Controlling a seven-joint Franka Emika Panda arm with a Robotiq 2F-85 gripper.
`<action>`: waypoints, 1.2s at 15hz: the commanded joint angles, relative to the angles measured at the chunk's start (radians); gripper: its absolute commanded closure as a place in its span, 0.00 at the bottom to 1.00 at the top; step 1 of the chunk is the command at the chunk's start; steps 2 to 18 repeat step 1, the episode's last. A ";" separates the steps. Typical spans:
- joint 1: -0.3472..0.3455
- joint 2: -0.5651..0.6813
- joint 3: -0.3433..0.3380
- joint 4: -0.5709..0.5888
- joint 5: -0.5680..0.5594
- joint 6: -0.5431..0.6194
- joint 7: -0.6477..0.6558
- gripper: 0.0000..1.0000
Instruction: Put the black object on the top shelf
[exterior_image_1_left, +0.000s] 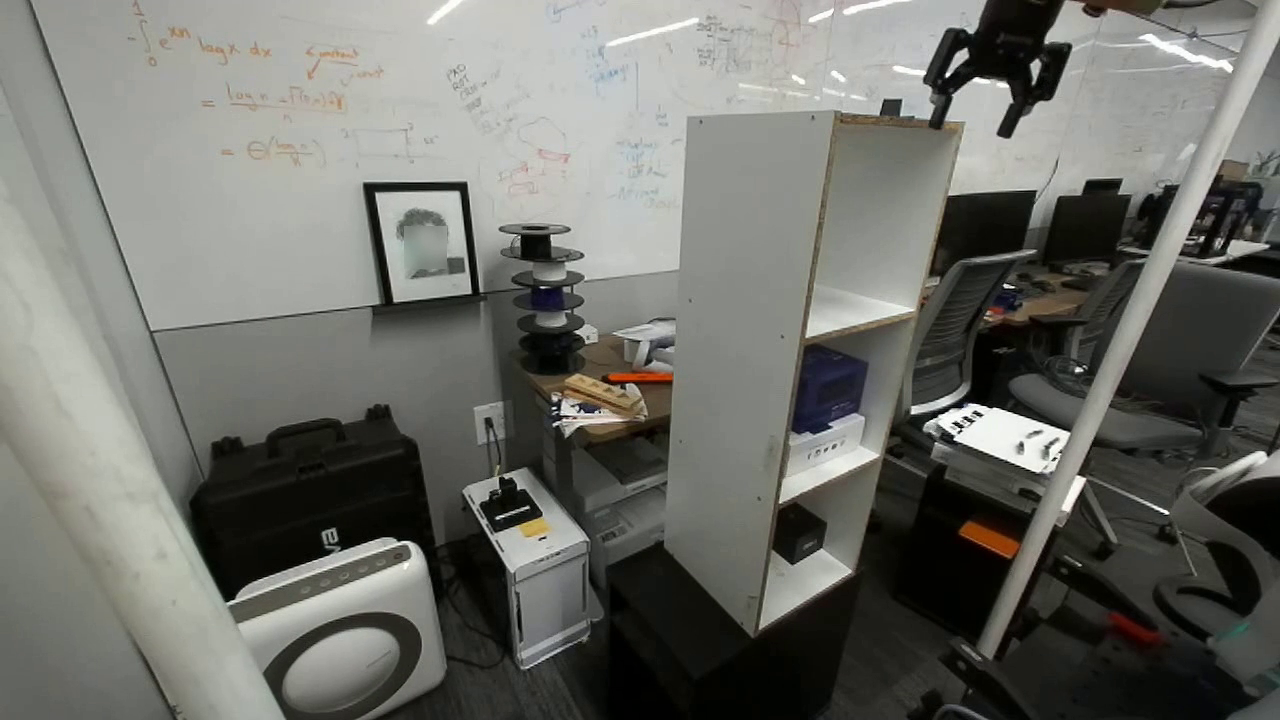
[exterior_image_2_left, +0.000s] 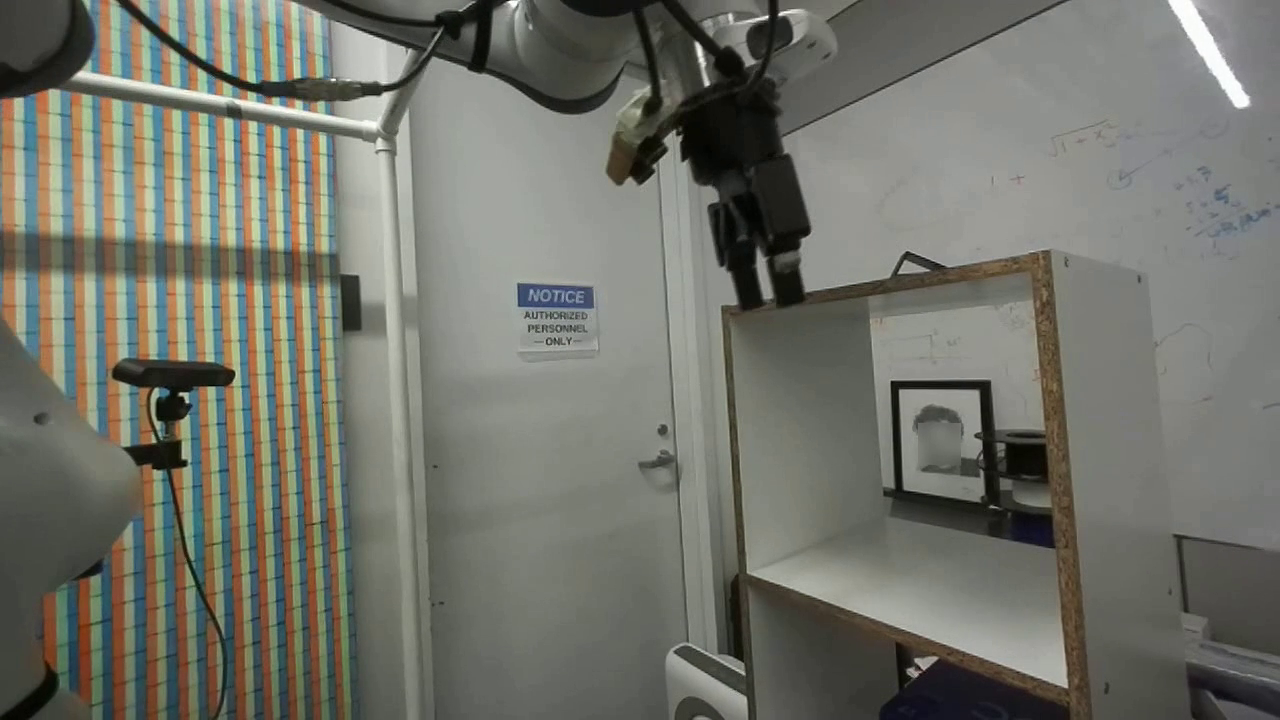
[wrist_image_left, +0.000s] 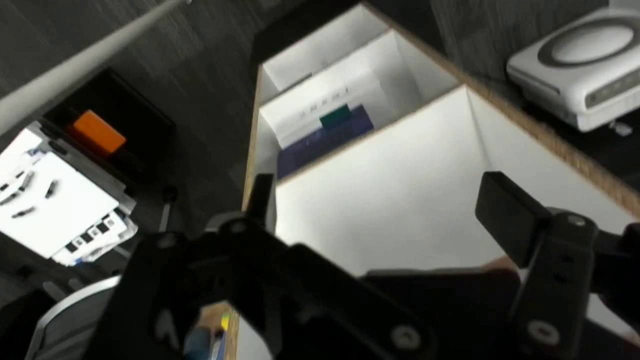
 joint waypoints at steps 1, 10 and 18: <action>0.009 -0.027 -0.007 -0.050 -0.002 -0.038 -0.021 0.00; 0.009 -0.027 -0.007 -0.050 -0.002 -0.038 -0.021 0.00; 0.009 -0.027 -0.007 -0.050 -0.002 -0.038 -0.021 0.00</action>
